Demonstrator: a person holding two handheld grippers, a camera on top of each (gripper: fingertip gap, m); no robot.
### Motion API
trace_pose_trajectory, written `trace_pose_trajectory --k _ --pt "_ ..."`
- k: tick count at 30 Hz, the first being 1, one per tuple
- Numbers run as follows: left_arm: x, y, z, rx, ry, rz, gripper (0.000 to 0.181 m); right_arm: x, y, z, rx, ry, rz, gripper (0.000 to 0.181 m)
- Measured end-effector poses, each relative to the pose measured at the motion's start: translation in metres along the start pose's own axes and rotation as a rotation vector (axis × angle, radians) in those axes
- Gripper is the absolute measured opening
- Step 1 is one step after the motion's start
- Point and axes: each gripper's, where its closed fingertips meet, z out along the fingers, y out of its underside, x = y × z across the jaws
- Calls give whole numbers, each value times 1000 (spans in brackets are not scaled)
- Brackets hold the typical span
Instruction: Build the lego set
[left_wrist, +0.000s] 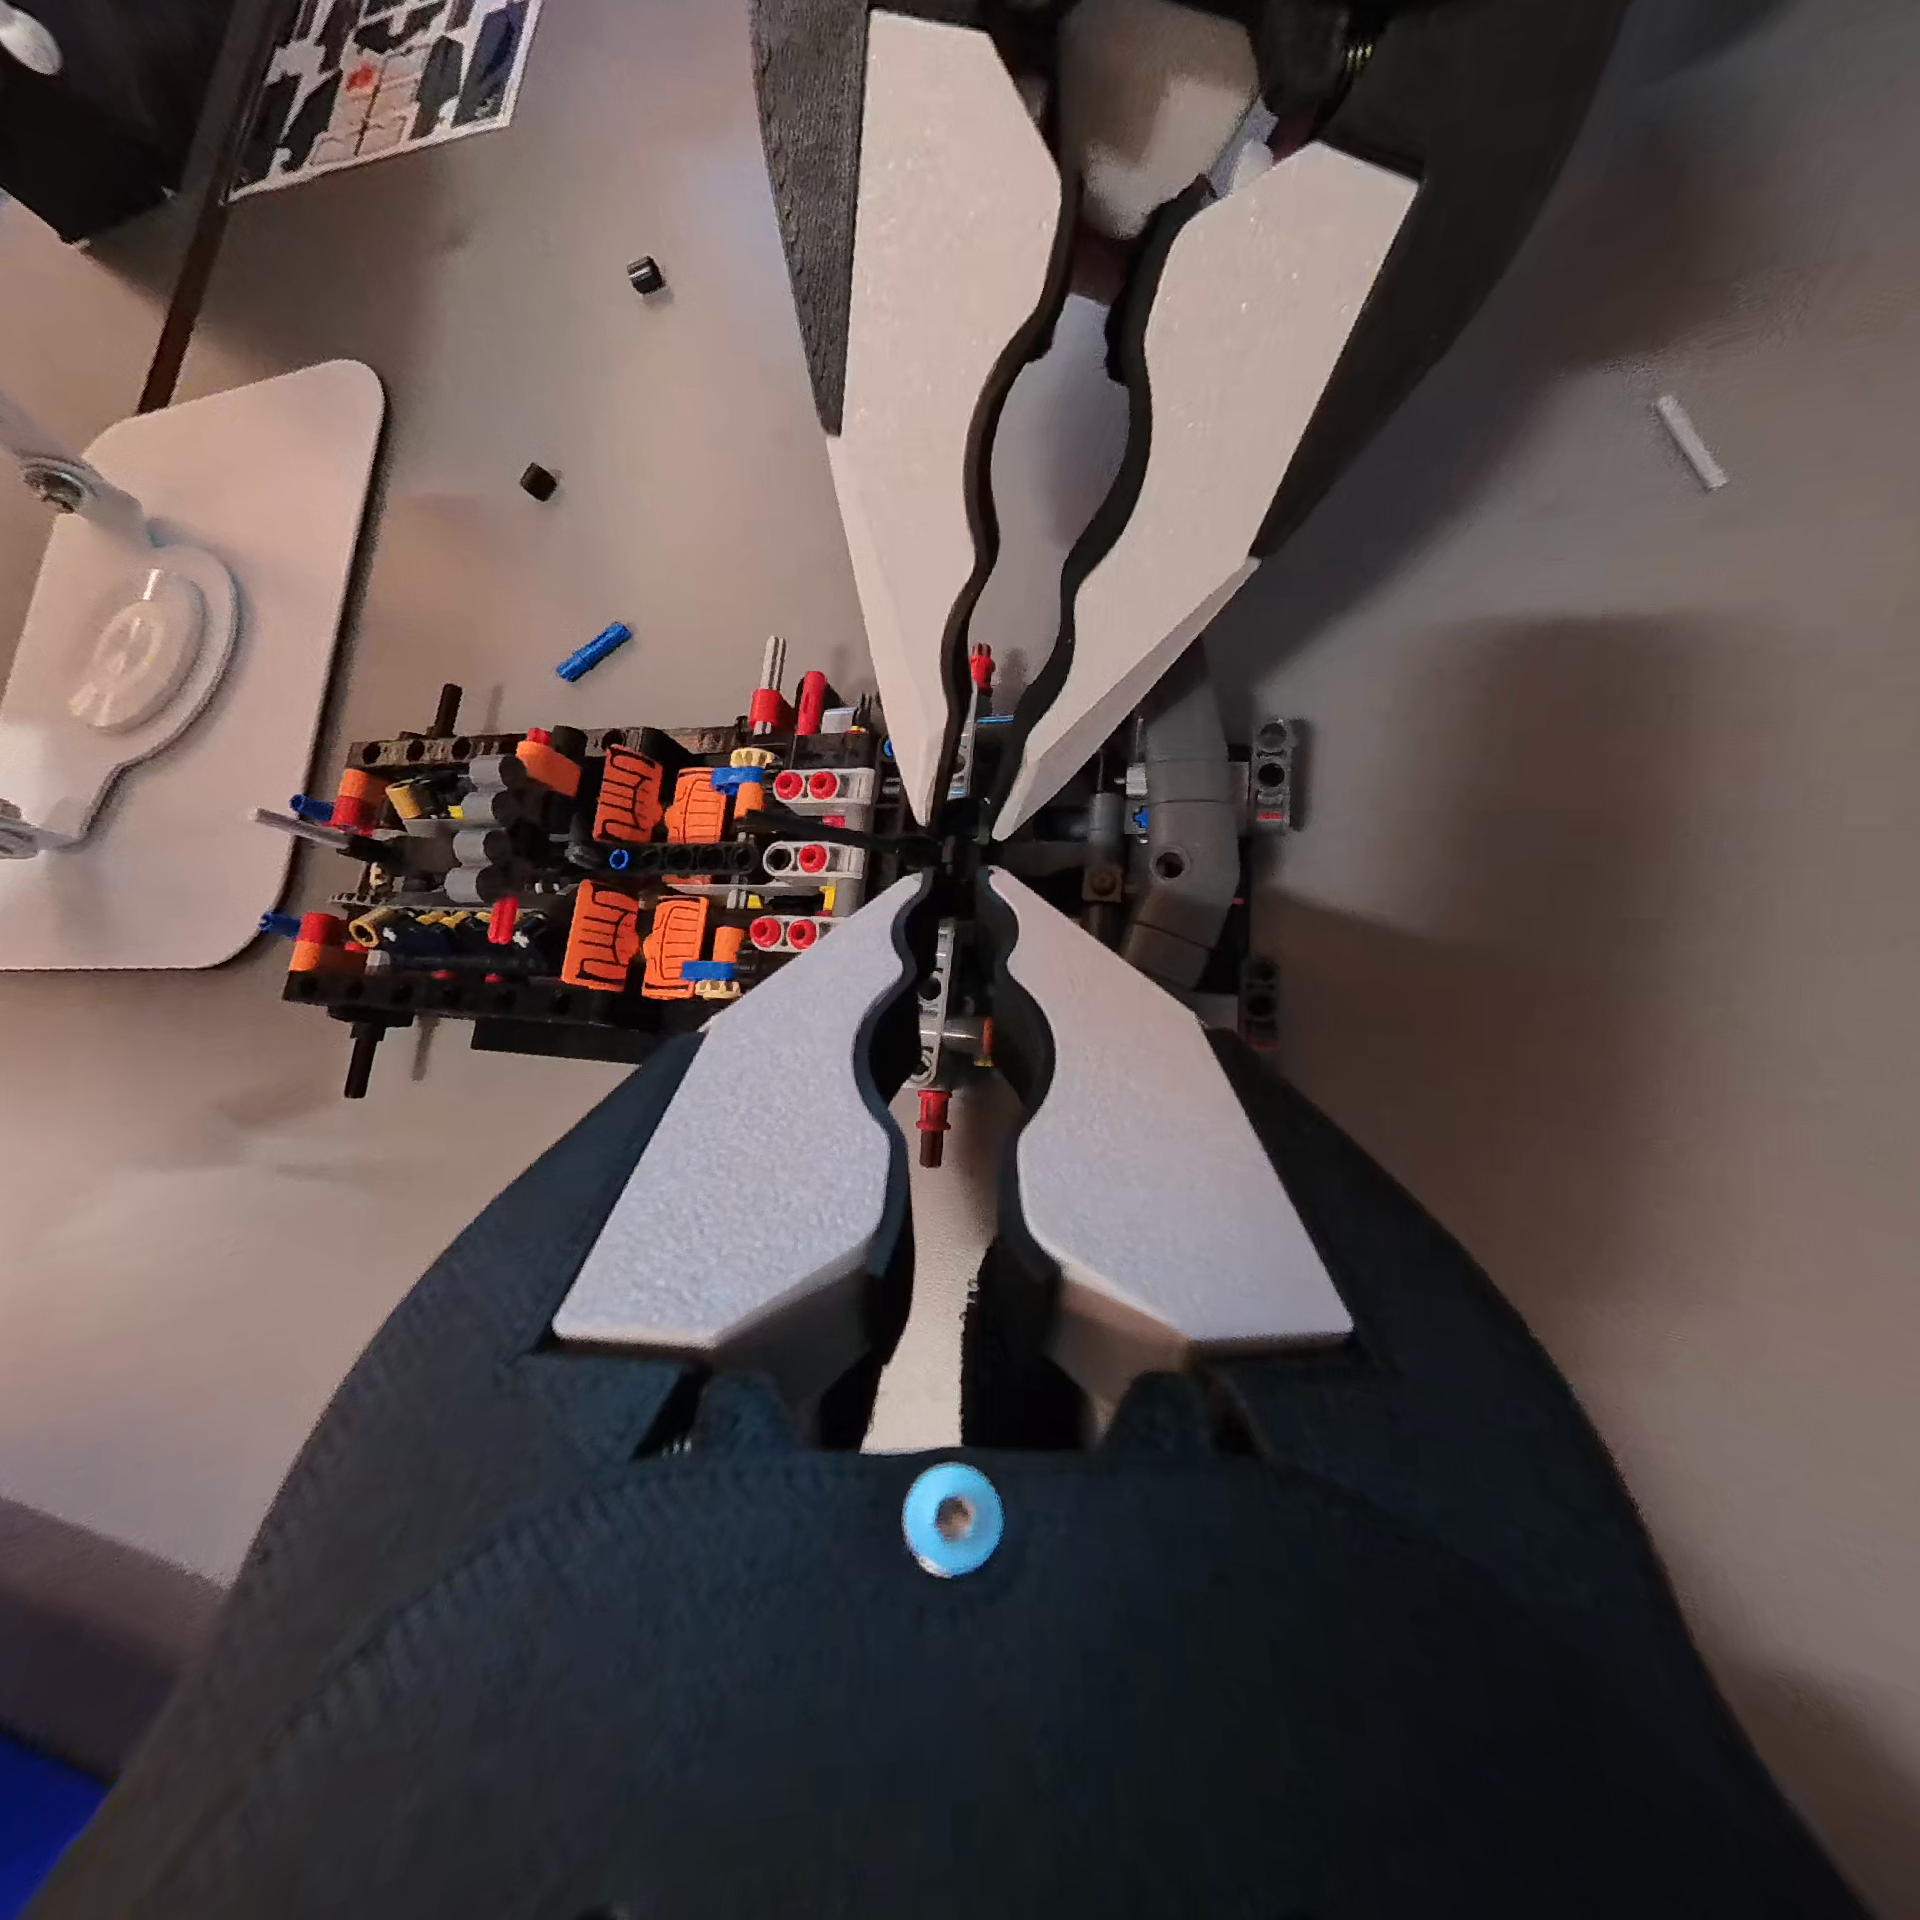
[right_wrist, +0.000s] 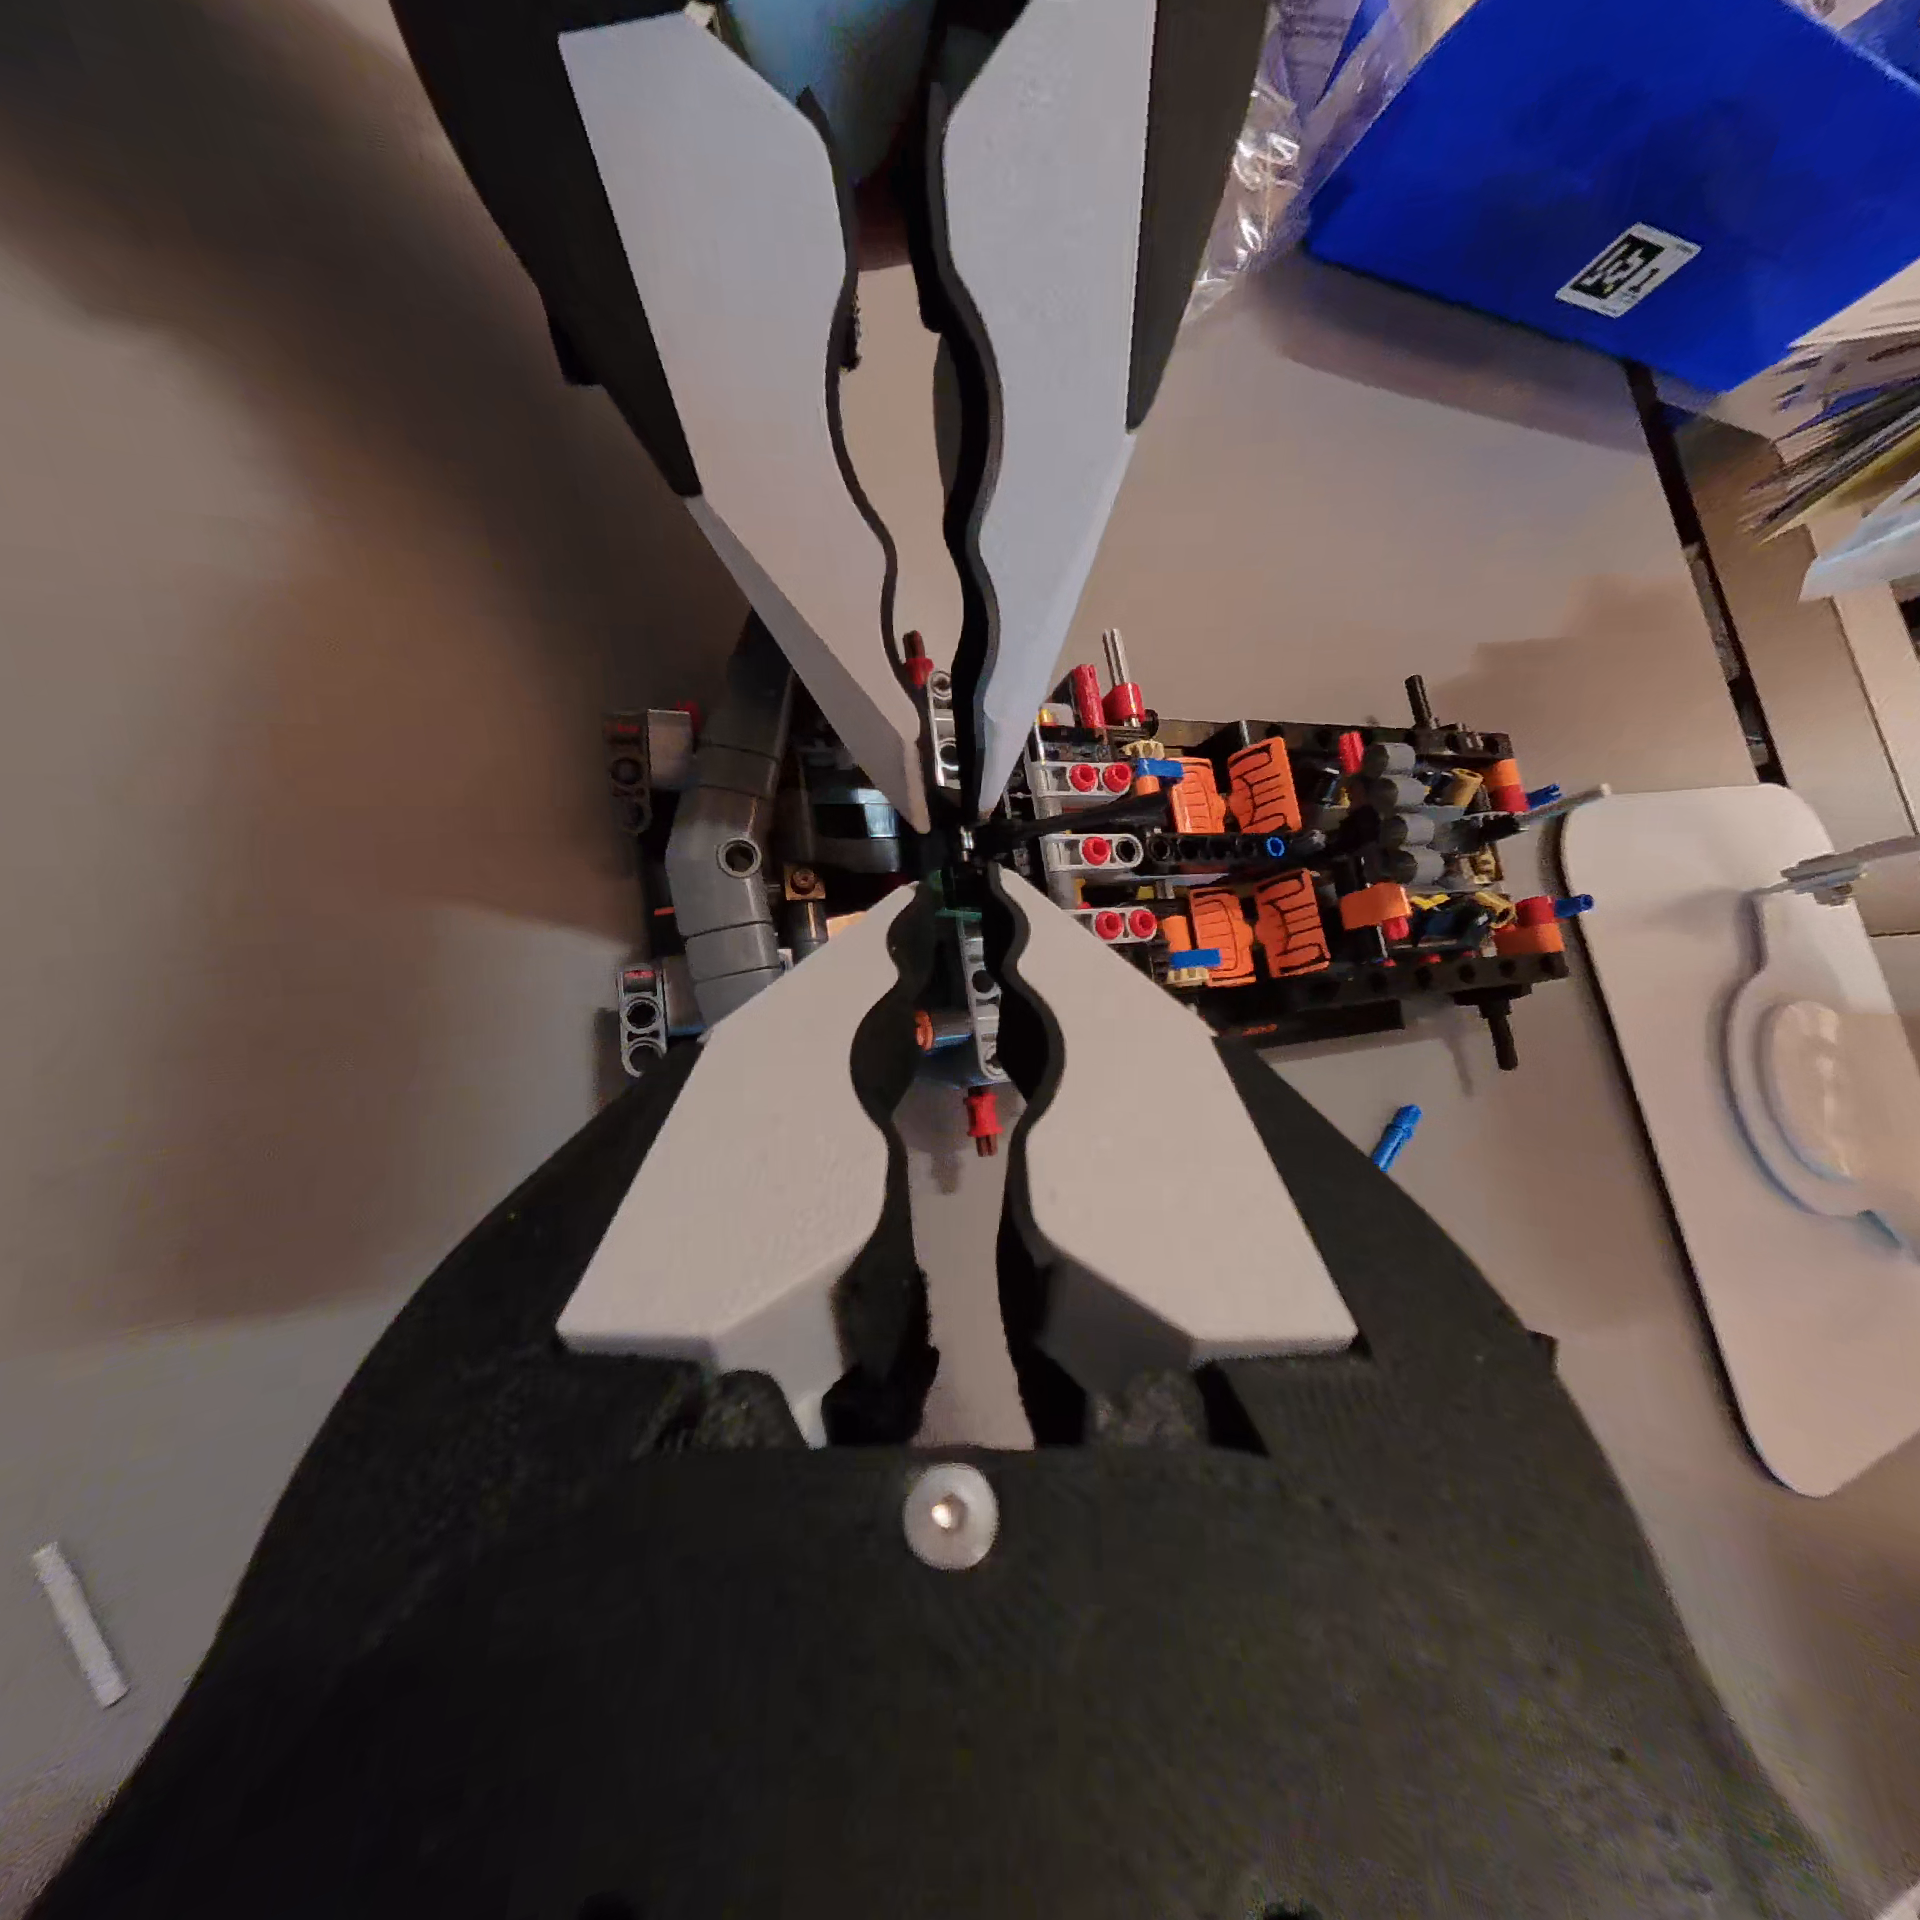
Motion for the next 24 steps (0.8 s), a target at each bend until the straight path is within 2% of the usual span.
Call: trace_pose_trajectory --k 12,15,19,24 --pt "-9 -2 -3 56 -10 -63 1 6 -2 2 41 -37 93 5" --pt "-10 -1 -5 37 -66 -2 5 7 -2 2 48 -39 108 5" --pt "-7 5 -2 -56 -139 128 11 8 -3 1 64 -64 149 5" --pt "-13 7 3 -101 -190 172 10 10 -3 2 57 -65 151 5"
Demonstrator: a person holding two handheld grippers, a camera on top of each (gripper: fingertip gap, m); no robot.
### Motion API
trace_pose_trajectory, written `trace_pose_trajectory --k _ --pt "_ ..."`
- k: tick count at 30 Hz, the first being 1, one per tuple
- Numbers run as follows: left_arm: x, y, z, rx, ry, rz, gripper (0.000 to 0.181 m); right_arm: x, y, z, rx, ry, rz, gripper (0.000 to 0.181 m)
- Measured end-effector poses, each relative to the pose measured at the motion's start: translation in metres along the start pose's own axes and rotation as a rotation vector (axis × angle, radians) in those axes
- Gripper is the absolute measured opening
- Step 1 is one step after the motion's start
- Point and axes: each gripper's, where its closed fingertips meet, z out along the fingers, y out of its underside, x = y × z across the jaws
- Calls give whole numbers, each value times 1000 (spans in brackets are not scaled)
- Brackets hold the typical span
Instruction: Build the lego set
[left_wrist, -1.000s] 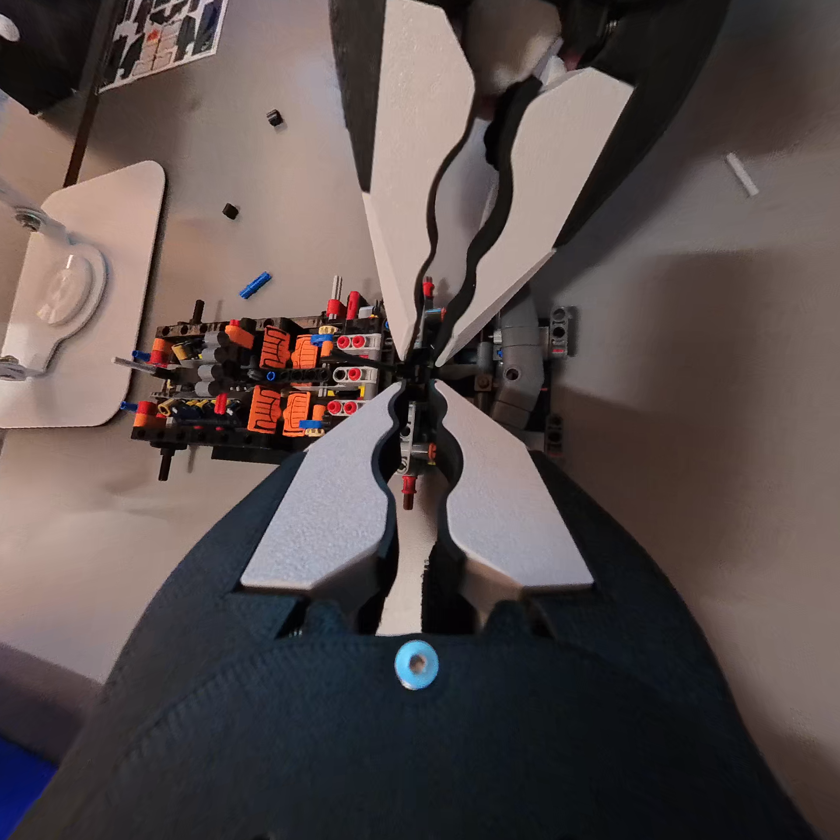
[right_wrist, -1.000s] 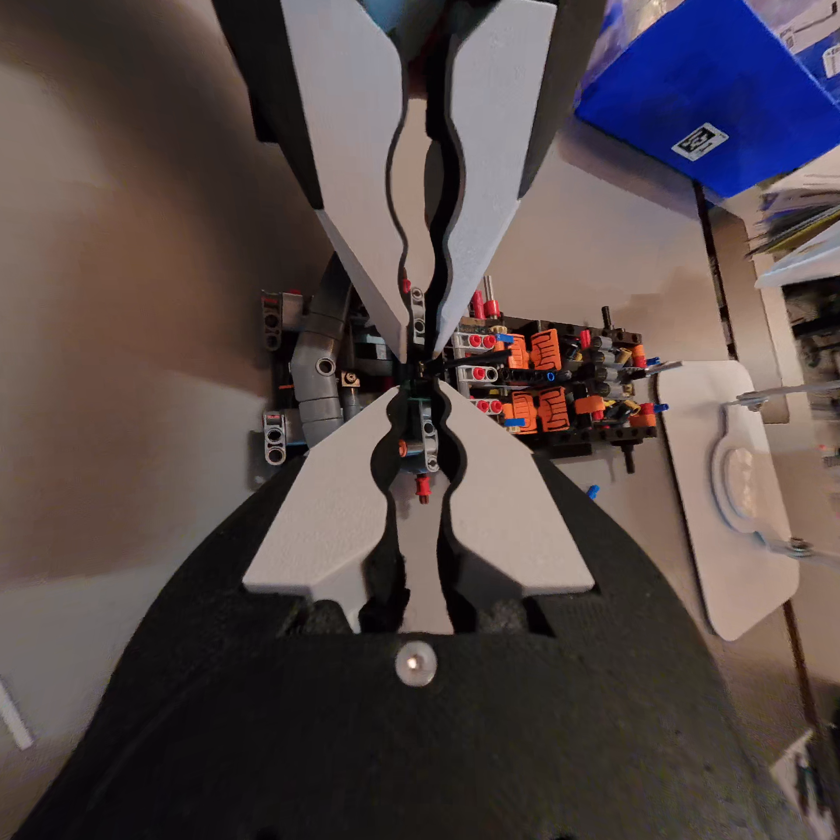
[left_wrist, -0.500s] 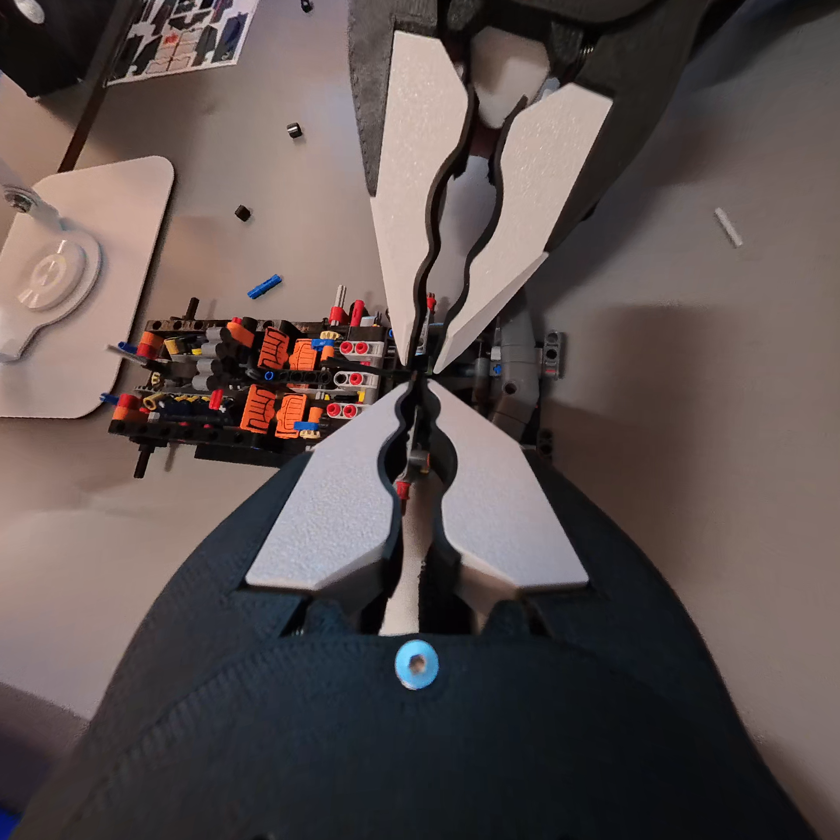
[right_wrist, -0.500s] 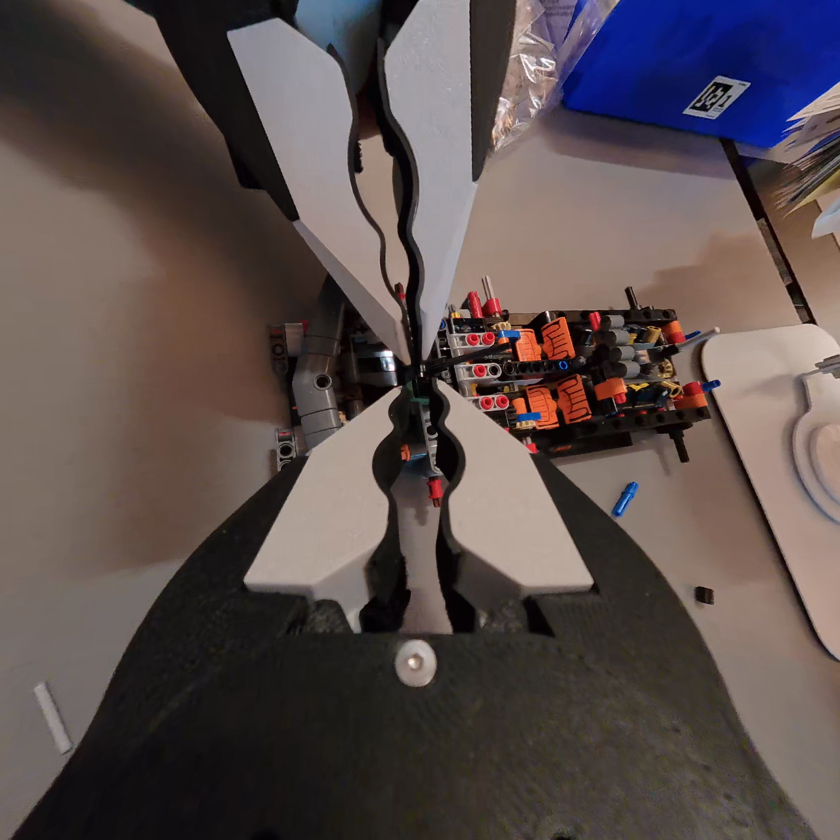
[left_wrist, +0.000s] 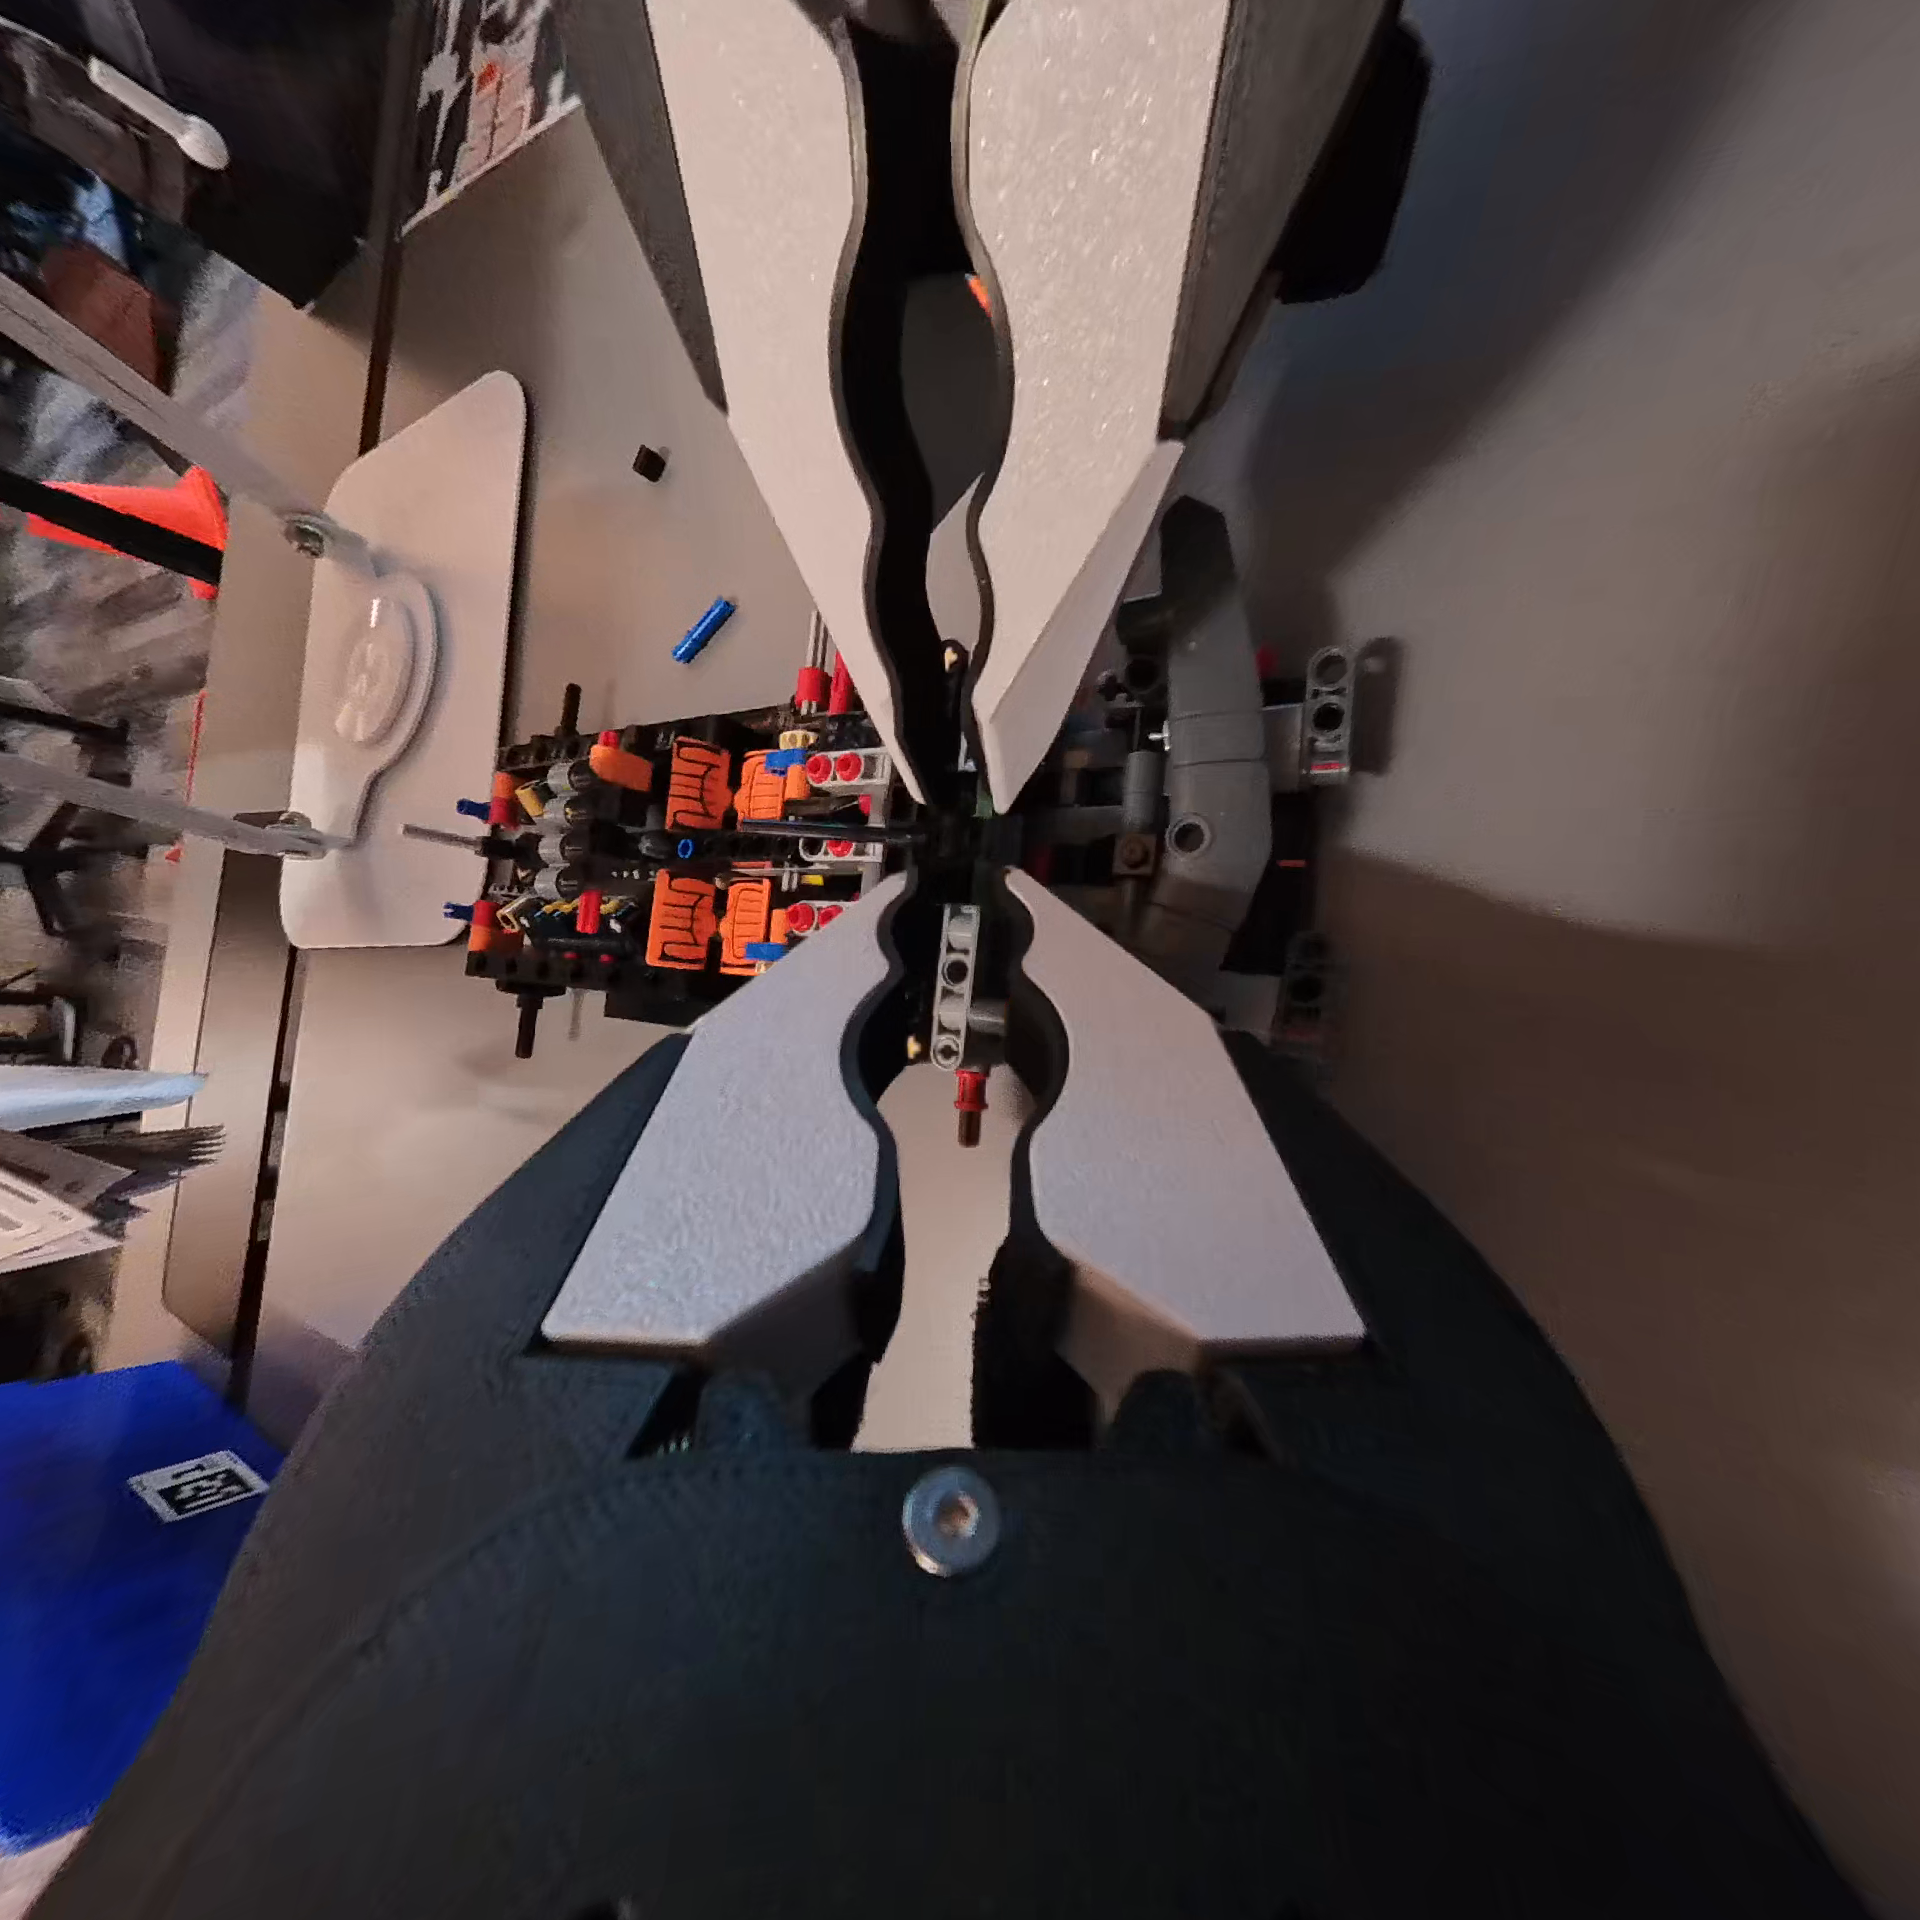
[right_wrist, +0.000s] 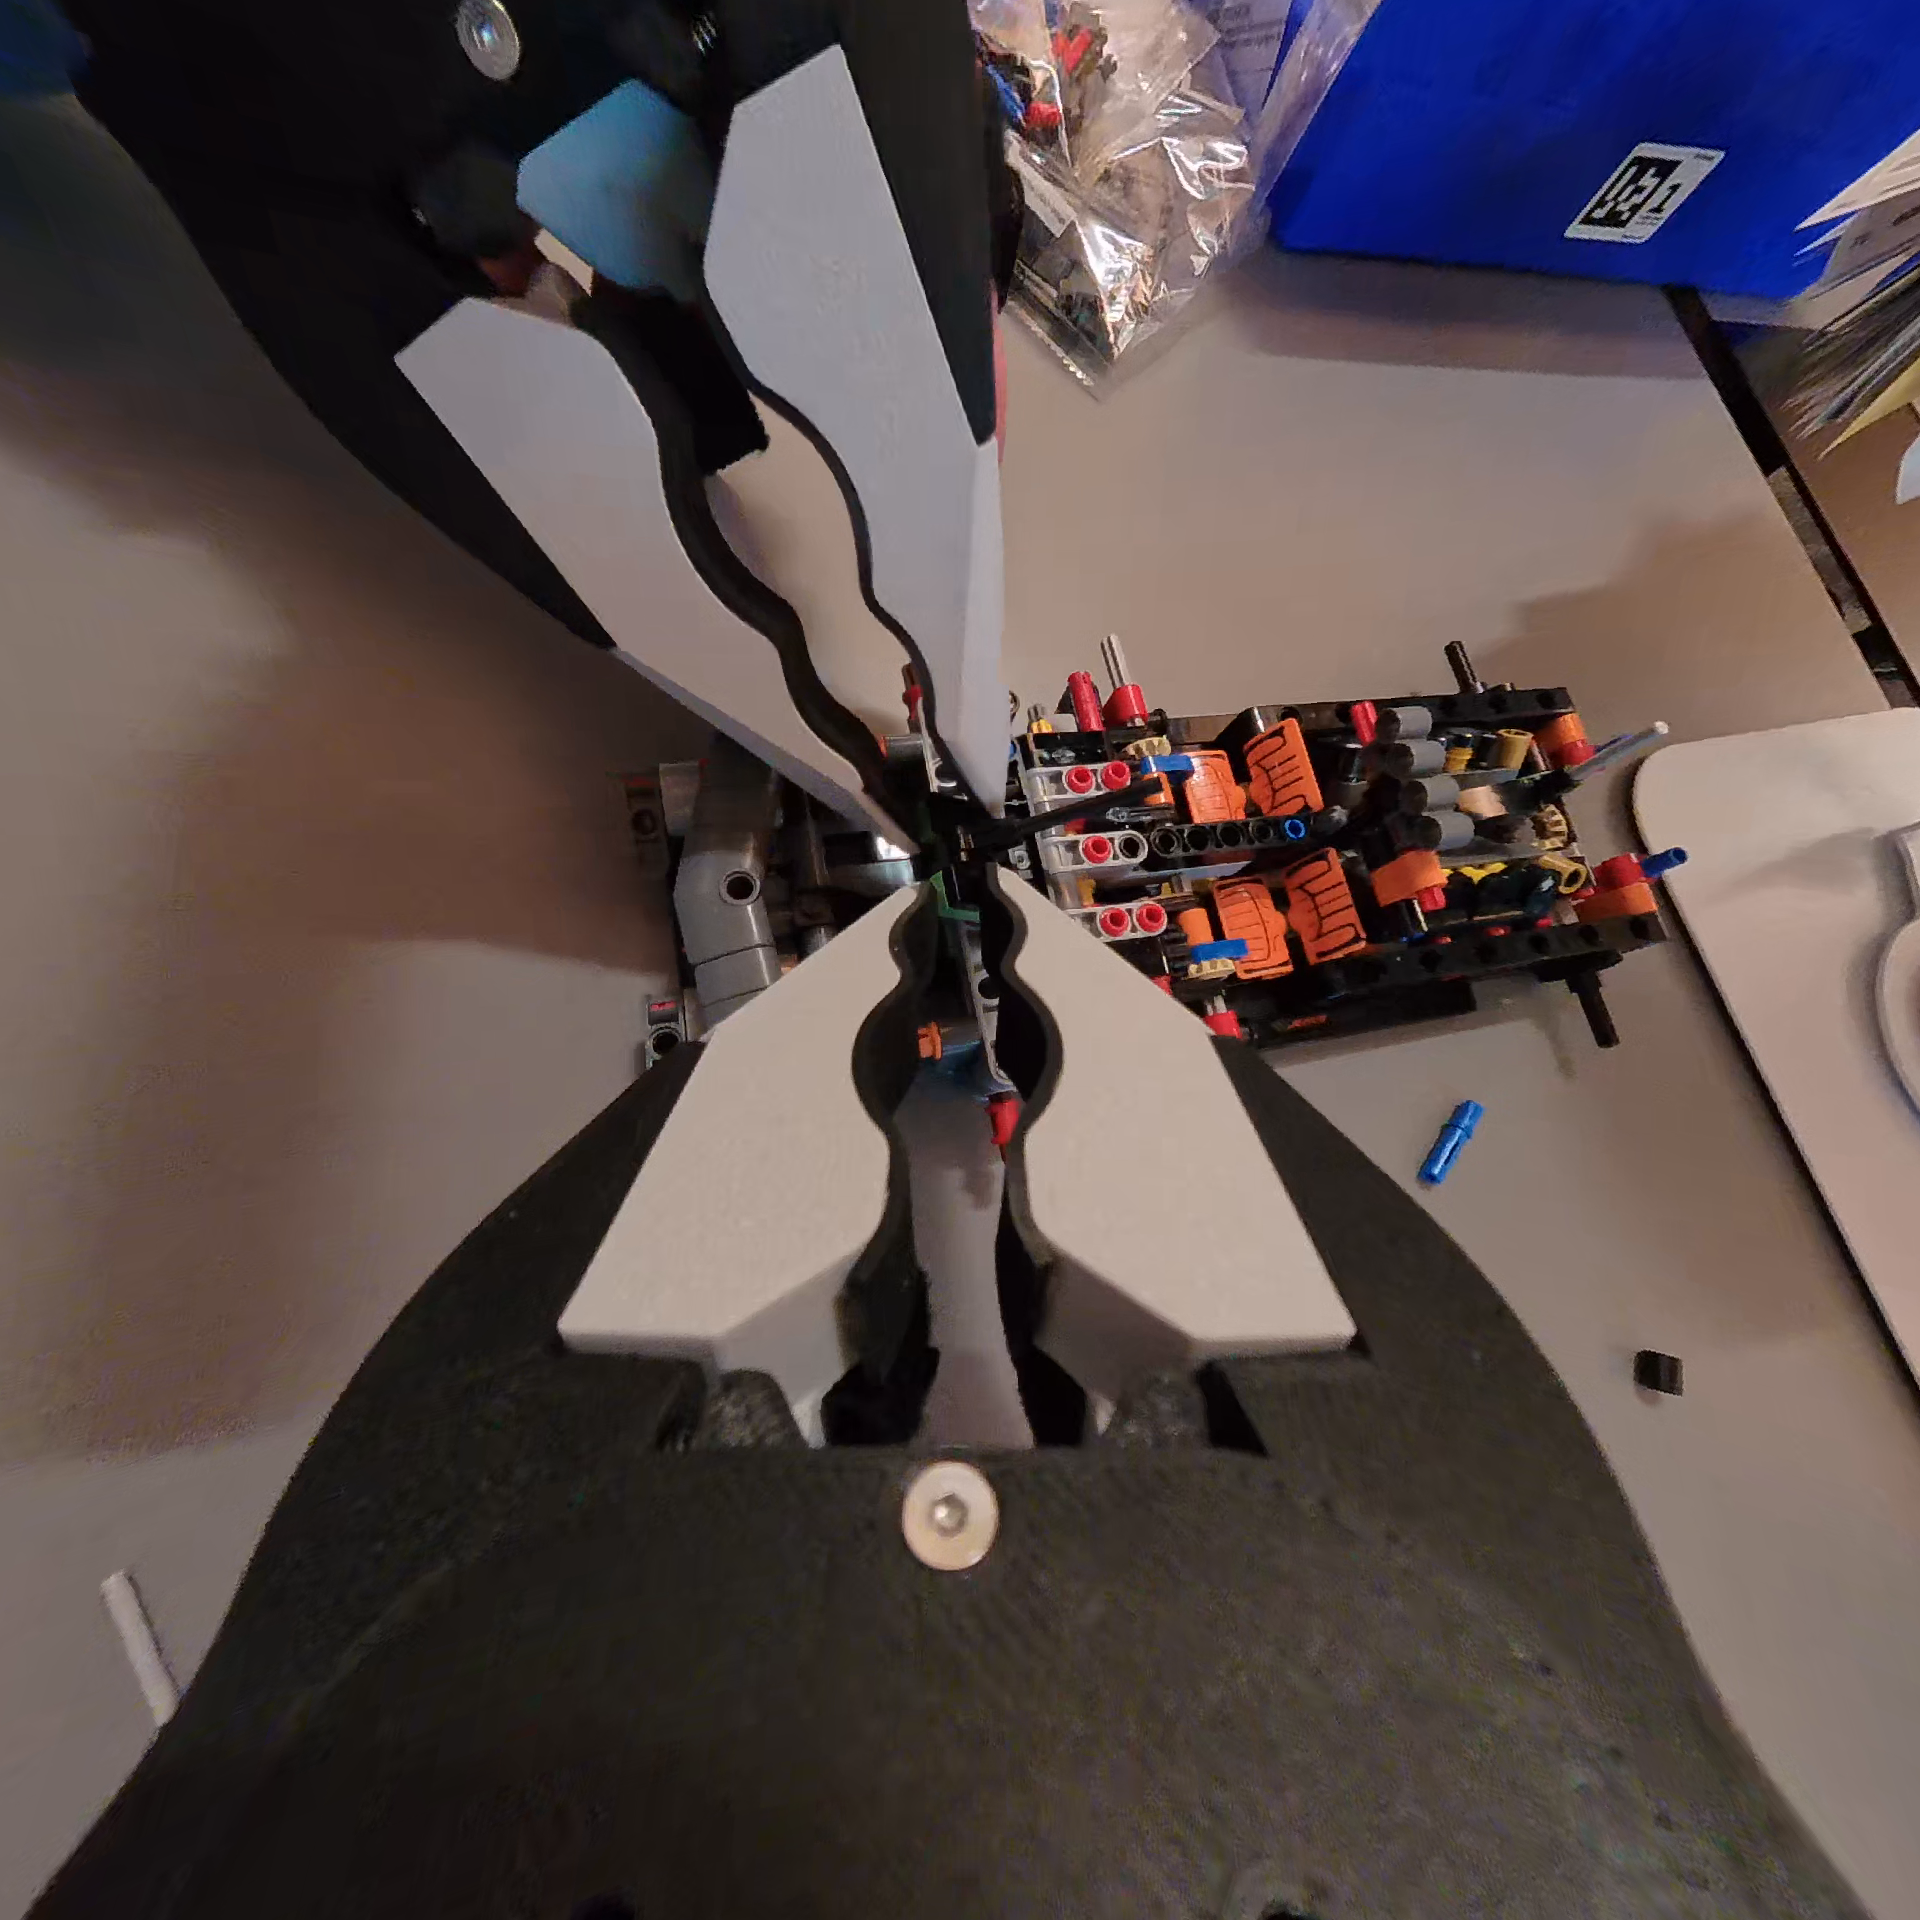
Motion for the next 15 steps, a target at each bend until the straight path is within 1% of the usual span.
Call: trace_pose_trajectory --k 4,8,12,15 --pt "-1 -1 0 6 -24 21 7 2 1 -1 1 -6 15 5" --pt "-4 -6 -3 28 -18 -3 4 3 -3 -5 33 -37 59 3" --pt "-3 -4 0 20 -17 13 4 3 -1 -3 23 -25 37 4" --pt "-7 -10 -5 77 -32 -22 3 6 -5 -10 55 -15 41 7"
